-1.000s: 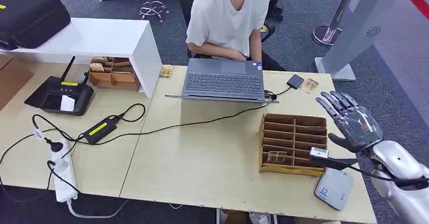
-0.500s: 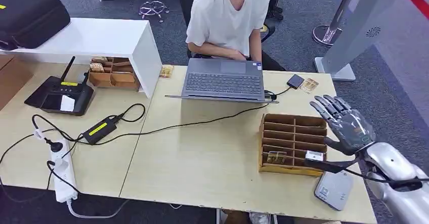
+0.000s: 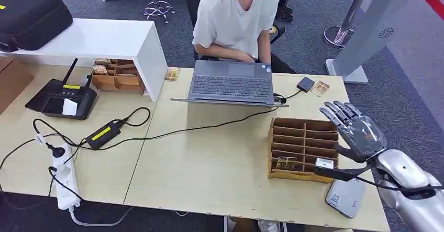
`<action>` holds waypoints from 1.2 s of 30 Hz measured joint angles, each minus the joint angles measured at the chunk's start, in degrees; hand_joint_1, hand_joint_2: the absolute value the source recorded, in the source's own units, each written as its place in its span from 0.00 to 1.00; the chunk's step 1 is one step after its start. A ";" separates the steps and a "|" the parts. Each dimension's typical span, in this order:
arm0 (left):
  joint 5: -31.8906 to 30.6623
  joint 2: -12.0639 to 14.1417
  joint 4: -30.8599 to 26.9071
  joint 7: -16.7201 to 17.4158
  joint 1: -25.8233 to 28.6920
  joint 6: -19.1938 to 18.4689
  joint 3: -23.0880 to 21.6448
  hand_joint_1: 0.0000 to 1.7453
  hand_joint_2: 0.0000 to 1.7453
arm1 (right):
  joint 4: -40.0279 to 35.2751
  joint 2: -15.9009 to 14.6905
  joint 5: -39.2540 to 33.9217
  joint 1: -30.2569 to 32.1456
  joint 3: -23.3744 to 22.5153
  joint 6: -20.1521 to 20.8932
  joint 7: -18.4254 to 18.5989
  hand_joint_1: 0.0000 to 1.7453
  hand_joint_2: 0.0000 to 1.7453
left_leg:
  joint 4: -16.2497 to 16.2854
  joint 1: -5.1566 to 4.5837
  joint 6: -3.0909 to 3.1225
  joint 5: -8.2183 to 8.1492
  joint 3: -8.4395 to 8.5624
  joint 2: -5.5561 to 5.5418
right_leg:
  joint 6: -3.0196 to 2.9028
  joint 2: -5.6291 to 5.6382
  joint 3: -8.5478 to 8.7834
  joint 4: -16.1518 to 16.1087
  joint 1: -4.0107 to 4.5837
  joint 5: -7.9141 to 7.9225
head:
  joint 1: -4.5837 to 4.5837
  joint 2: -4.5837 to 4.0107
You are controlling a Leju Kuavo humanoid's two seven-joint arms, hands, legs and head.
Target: Pass the card to the sensor for recognition and then transmit it.
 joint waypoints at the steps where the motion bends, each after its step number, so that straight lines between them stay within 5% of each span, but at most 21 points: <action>1: 0.00 0.00 0.00 0.00 0.00 0.00 0.00 0.00 1.00 | 0.00 0.00 0.00 0.00 0.07 0.00 0.00 0.00 1.00 | 0.00 0.00 0.00 0.00 0.00 0.00 | 0.00 0.00 0.00 0.00 0.00 0.00 | 0.00 0.00; 36: -0.24 0.00 0.00 0.02 -0.01 -0.02 0.00 0.00 1.00 | 4.92 0.00 -0.17 -0.78 0.31 -0.44 1.22 0.00 1.00 | 0.00 0.00 0.00 0.00 0.00 0.00 | 0.00 0.00 0.01 0.00 0.00 0.00 | 0.00 0.00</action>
